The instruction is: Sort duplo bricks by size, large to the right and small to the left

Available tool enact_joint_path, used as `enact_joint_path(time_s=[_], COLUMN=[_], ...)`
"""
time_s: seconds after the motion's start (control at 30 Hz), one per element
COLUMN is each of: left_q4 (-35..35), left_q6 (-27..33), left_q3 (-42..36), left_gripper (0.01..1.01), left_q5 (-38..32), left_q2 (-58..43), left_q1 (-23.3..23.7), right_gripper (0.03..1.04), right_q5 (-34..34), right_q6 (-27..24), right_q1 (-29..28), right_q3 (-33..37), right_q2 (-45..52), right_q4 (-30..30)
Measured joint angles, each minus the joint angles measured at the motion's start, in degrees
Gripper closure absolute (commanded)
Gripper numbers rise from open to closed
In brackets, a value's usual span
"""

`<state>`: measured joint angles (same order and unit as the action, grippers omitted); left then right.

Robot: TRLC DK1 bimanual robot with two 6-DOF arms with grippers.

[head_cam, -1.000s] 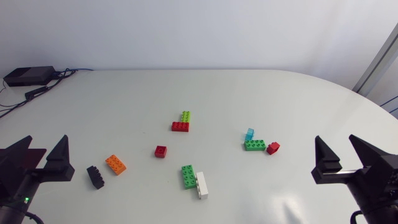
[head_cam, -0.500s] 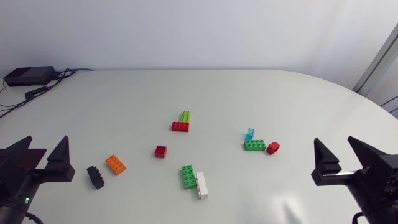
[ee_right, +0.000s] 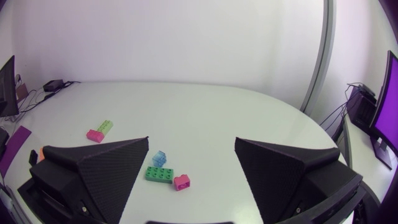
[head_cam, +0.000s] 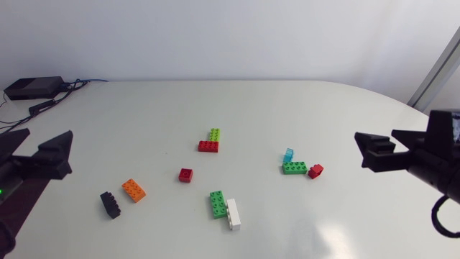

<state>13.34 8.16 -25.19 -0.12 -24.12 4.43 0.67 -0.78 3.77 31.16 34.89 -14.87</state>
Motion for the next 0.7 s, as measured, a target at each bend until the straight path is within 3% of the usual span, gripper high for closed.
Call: enact_joint_path(time_s=[0.17, 0.3, 0.47, 0.6, 0.7], left_q4=[10.6, 16.9, 21.2, 30.3, 31.4], left_q6=[2.8, 6.0, 10.2, 11.6, 11.8], left_q3=[-12.5, -17.7, -18.7, -23.2, -24.5], left_gripper=[0.044, 0.044, 0.044, 0.044, 0.044], left_q5=[0.0, 0.0, 0.5, 4.6, 4.7], left_q2=[-14.9, -22.7, -26.4, -35.7, -41.3], left_q1=[-0.9, -2.3, -3.5, -3.5, -3.0], right_gripper=[0.07, 0.07, 0.07, 0.07, 0.07], right_q5=[-0.1, -0.1, 0.5, 0.5, 0.5], right_q6=[3.0, 5.8, 7.6, 7.6, 6.6], right_q1=[0.9, 0.9, 1.3, 2.4, 3.0], right_q3=[10.3, 16.5, 17.8, 17.8, 17.8], right_q2=[11.6, 22.1, 31.6, 37.7, 41.5], right_q4=[-9.2, -14.7, -16.7, -17.0, -16.9])
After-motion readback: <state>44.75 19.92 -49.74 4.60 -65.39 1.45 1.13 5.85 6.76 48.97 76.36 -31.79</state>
